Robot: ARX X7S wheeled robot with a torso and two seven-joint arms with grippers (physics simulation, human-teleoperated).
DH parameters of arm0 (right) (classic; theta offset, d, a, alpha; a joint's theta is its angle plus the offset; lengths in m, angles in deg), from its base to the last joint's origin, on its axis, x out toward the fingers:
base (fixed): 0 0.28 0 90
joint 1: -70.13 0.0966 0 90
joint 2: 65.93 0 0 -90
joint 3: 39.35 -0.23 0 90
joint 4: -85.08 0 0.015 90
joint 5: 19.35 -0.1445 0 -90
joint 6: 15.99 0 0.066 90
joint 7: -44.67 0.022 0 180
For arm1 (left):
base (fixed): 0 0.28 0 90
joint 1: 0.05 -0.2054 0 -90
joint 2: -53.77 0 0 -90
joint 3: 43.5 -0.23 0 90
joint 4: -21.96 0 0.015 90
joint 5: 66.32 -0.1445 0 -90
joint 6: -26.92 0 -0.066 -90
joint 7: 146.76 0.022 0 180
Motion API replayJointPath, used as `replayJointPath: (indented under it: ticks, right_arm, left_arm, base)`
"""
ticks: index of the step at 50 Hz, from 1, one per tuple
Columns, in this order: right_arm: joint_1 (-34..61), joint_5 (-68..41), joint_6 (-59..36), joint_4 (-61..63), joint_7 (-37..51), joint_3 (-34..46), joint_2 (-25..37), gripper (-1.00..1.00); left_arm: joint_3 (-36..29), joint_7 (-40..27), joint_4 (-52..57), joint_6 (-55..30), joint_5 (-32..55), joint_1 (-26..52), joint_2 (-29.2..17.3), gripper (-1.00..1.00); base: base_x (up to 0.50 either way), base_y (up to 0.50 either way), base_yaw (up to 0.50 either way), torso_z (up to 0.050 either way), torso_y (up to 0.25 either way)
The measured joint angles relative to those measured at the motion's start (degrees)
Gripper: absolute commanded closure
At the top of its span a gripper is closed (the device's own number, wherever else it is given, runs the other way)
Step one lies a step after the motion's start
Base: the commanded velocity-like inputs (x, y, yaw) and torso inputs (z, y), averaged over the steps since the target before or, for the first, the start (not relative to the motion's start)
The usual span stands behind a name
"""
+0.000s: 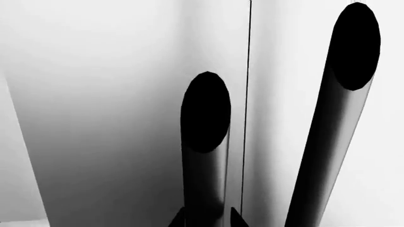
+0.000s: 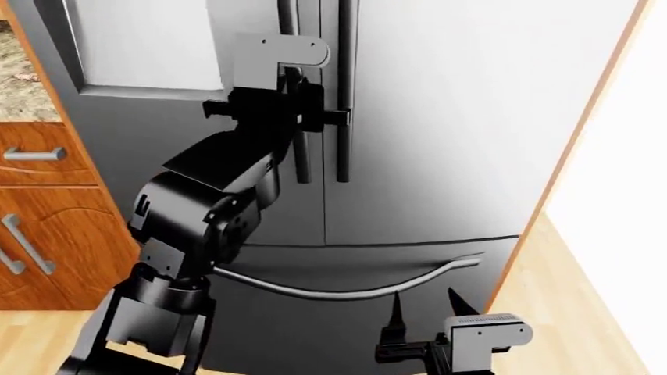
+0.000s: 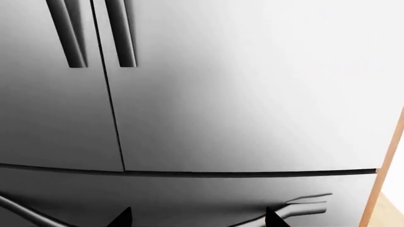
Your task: Open the fridge doors
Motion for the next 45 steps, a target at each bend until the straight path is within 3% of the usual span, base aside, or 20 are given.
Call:
replayJointPath:
  ticks: [20,33,45]
  right_arm:
    - [-0.1,0.0,0.3,0.3,0.8,0.9,0.6,-1.00]
    - [-0.2,0.0,0.2,0.6,1.4,1.5,0.8,-1.00]
    - [-0.1,-0.3,0.2,-0.2,1.8,1.9,0.9,-1.00]
  left_arm:
    - [3.0,-2.2,17.5,-9.7,9.8,-5.6,-6.5,1.00]
    - [9.9,4.9,24.5,-13.7,19.1,-9.0,-12.8,1.00]
    - [12.2,13.1,22.8,-10.9,22.7,-10.3,-16.5,1.00]
  base:
    - [0.00,0.00,0.00,0.000,0.000]
    - [0.00,0.00,0.00,0.000,0.002]
    - [0.00,0.00,0.00,0.000,0.001]
